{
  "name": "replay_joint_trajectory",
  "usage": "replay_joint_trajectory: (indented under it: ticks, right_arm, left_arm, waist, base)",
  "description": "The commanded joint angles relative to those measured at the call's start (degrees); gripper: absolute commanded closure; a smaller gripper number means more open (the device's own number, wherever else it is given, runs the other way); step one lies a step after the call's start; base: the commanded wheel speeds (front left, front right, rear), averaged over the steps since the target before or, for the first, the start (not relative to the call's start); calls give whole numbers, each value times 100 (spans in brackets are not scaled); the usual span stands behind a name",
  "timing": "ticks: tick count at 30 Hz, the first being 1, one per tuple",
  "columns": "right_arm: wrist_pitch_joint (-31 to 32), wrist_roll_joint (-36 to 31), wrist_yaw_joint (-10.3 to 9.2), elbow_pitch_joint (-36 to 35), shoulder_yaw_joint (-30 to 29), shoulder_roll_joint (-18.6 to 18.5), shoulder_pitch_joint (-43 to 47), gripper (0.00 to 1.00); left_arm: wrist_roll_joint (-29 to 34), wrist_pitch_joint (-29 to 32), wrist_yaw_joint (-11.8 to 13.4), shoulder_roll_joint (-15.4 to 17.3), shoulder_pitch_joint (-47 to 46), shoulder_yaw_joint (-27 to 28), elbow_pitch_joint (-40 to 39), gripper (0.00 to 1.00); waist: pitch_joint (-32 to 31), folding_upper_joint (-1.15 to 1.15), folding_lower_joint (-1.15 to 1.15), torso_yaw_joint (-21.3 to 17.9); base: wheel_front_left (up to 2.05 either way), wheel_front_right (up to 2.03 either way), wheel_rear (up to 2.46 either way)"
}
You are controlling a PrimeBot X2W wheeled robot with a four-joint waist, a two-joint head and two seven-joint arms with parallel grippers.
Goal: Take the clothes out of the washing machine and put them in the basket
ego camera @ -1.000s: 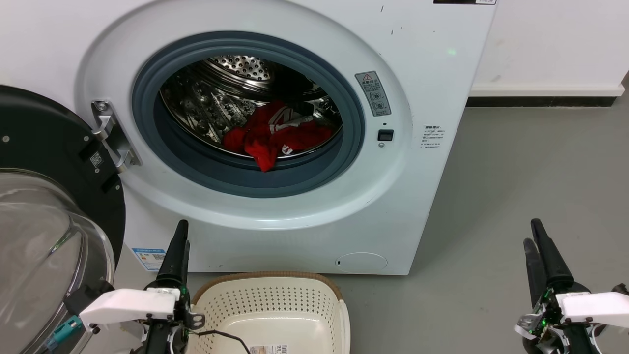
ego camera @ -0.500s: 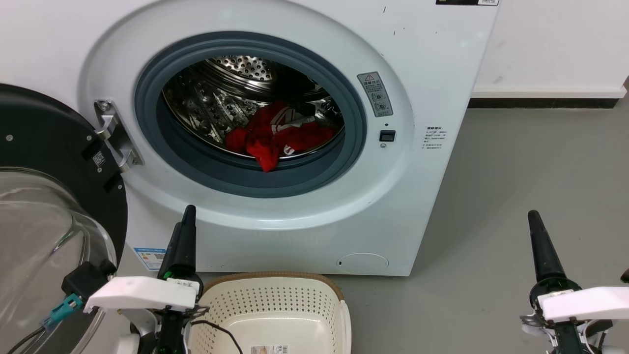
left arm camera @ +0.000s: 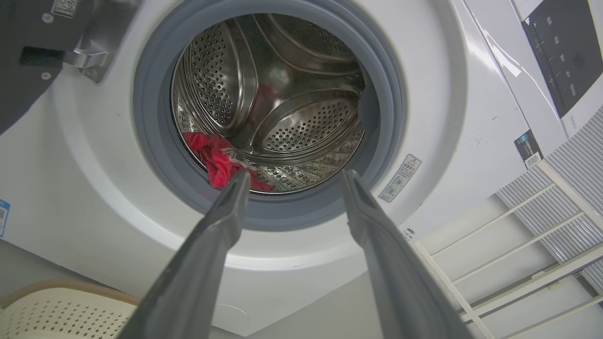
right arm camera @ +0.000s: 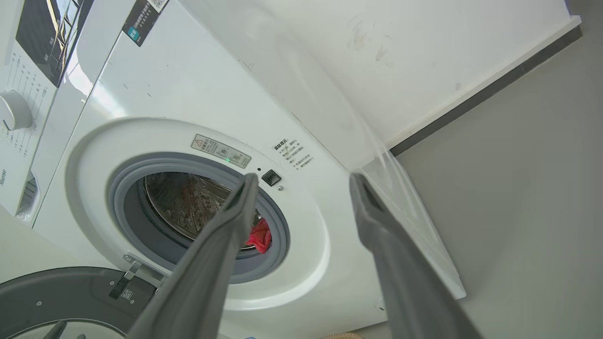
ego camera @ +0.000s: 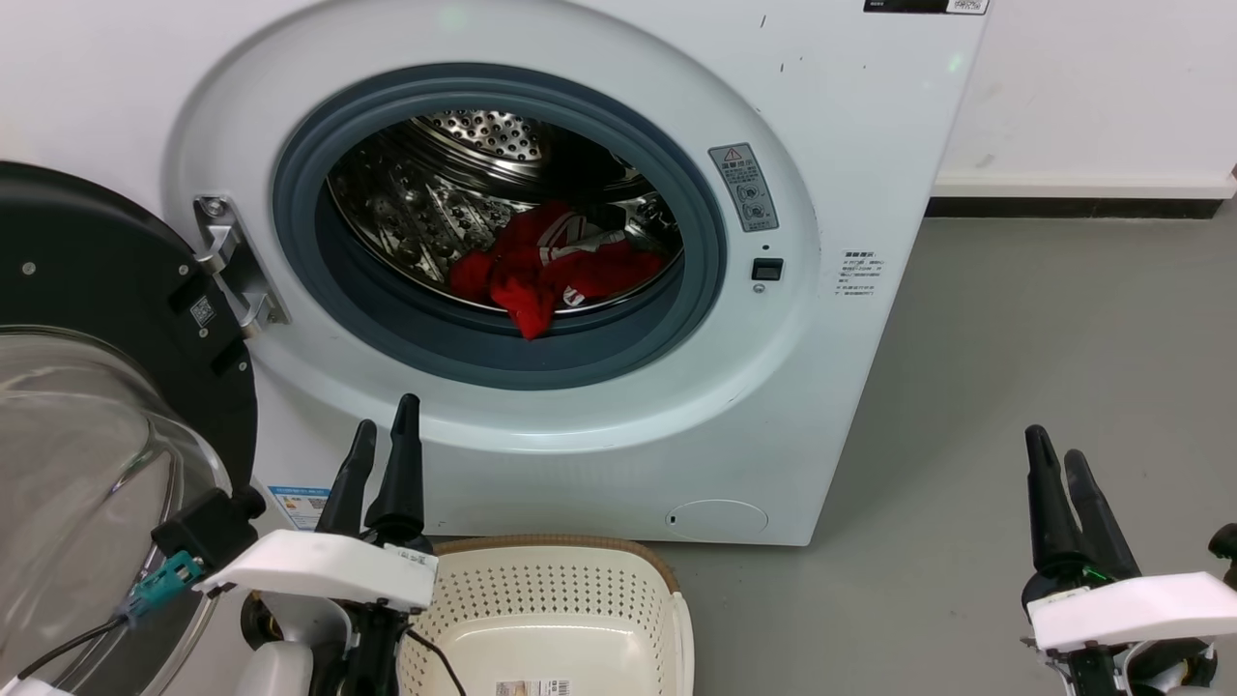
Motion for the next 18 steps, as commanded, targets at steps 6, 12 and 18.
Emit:
replay_joint_trajectory:
  ticks: [6, 12, 18]
  right_arm:
    - [-154, -690, 2, -48, 15, -4, 25, 0]
    - [-253, -1226, 1, -40, 9, -3, 66, 0]
    - [-368, -1831, 1, -38, -10, -3, 113, 0]
  left_arm:
    - [725, -159, 50, 21, -167, -92, -46, 0]
    - [1246, -260, 88, 60, -198, -181, 6, 0]
    - [1758, -373, 185, 109, -211, -295, 53, 0]
  waist:
    - [-11, 0, 0, 16]
    - [-19, 0, 0, 31]
    - [-24, 0, 0, 41]
  base:
    - [0, 0, 0]
    - [0, 0, 0]
    - [0, 0, 0]
